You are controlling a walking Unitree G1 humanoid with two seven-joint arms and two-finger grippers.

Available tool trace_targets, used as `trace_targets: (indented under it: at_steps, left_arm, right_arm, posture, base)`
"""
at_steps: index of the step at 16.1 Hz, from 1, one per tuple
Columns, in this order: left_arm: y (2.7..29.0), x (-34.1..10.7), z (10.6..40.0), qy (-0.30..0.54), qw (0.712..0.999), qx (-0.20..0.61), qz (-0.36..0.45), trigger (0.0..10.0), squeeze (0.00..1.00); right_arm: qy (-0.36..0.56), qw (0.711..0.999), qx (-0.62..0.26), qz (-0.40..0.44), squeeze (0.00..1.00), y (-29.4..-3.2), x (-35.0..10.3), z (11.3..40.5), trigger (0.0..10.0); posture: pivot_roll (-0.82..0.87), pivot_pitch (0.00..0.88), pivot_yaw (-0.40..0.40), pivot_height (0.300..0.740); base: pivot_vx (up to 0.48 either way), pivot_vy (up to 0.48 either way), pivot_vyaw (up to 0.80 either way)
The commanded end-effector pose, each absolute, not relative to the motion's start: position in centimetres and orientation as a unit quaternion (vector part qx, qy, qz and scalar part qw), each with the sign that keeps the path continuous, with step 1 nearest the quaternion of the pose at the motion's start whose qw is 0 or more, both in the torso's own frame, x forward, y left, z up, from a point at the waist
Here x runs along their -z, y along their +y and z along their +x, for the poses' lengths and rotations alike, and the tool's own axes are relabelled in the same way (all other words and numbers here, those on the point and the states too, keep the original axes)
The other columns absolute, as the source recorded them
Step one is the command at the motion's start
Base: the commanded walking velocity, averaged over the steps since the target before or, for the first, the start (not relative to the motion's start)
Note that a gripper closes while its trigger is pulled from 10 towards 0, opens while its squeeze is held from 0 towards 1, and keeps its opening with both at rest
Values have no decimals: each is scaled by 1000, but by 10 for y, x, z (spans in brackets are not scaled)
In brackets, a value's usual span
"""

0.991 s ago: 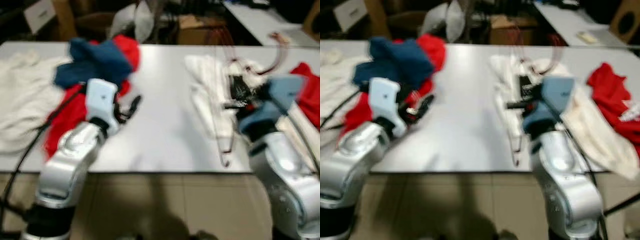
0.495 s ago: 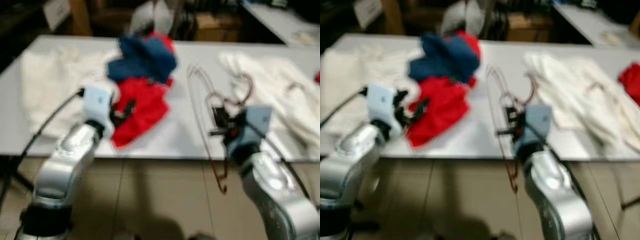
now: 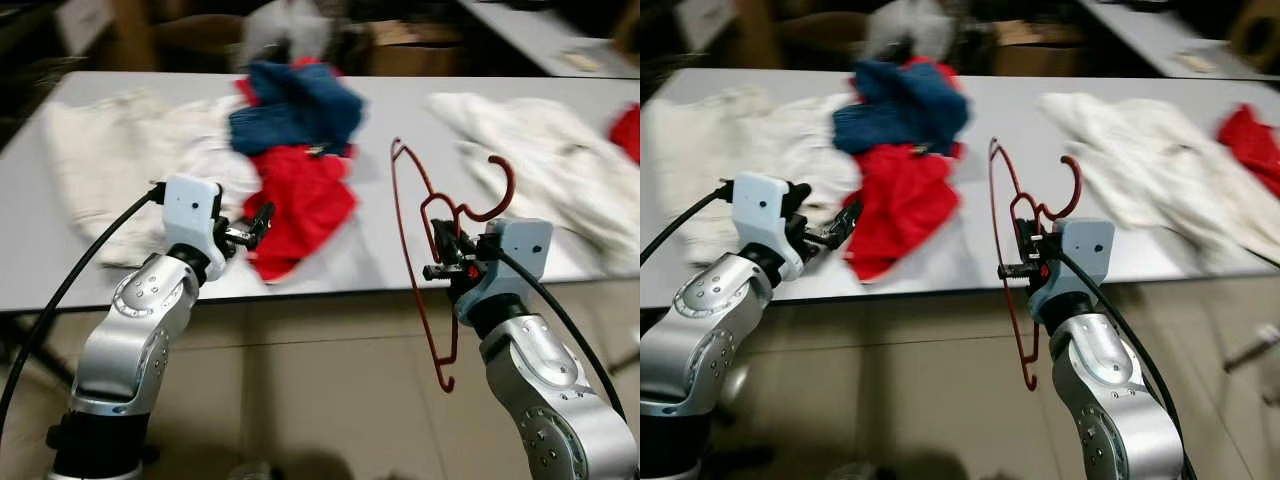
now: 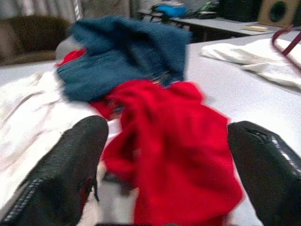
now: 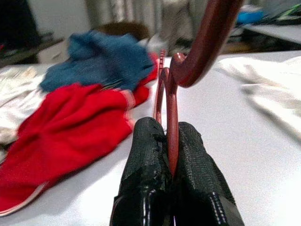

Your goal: Hang hanger

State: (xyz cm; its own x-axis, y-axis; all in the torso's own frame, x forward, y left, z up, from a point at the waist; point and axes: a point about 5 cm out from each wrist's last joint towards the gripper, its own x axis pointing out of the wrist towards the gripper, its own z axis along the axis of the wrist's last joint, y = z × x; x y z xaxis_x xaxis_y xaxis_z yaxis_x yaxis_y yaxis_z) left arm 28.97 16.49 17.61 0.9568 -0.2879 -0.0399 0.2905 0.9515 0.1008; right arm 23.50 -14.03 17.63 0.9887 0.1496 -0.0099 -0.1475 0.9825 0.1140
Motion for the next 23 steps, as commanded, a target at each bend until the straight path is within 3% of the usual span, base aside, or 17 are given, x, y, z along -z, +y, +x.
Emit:
trace_targets:
  at_steps: [1,3,4,5,6,8,15,21,23]
  left_arm:
    - [161,-170,289,11,985,156,67,10000,1000]
    - [162,-170,289,8,986,155,67,10000,894]
    - [162,-170,289,6,986,154,61,10000,412]
    - [163,-169,289,5,987,151,53,10000,184]
    - [163,-168,290,4,987,150,53,10000,78]
    - [164,-164,292,6,988,145,60,10000,43]
    - [172,-157,290,5,990,126,60,10000,90]
    - [178,-154,290,9,992,113,62,10000,102]
    - [179,-153,290,11,991,113,65,10000,106]
  right_arm:
    - [16,997,-54,56,0,-149,-170,235,10000]
    - [20,996,-49,66,0,-150,-168,235,10000]
    - [20,997,-44,67,0,-151,-167,235,10000]
    - [22,995,-45,83,0,-153,-166,235,10000]
    - [21,995,-41,85,0,-154,-165,234,10000]
    - [14,997,-38,62,0,-158,-164,234,10000]
    - [43,993,-75,84,0,-153,-154,228,10000]
    - [38,992,-108,44,0,-147,-155,230,10000]
    - [40,993,-107,36,0,-148,-154,229,10000]
  posture:
    - [15,47,5,740]
    - [13,43,7,740]
    - [12,37,7,740]
    - [11,33,8,740]
    - [10,30,8,740]
    - [7,25,9,740]
    - [7,36,0,740]
    - [8,39,-6,740]
    - [7,38,-5,740]
  base:
    - [0,0,-788]
    - [0,0,-750]
    - [0,0,0]
    - [0,0,0]
    - [0,0,0]
    - [0,0,0]
    - [0,0,0]
    - [301,0,0]
    - [311,0,800]
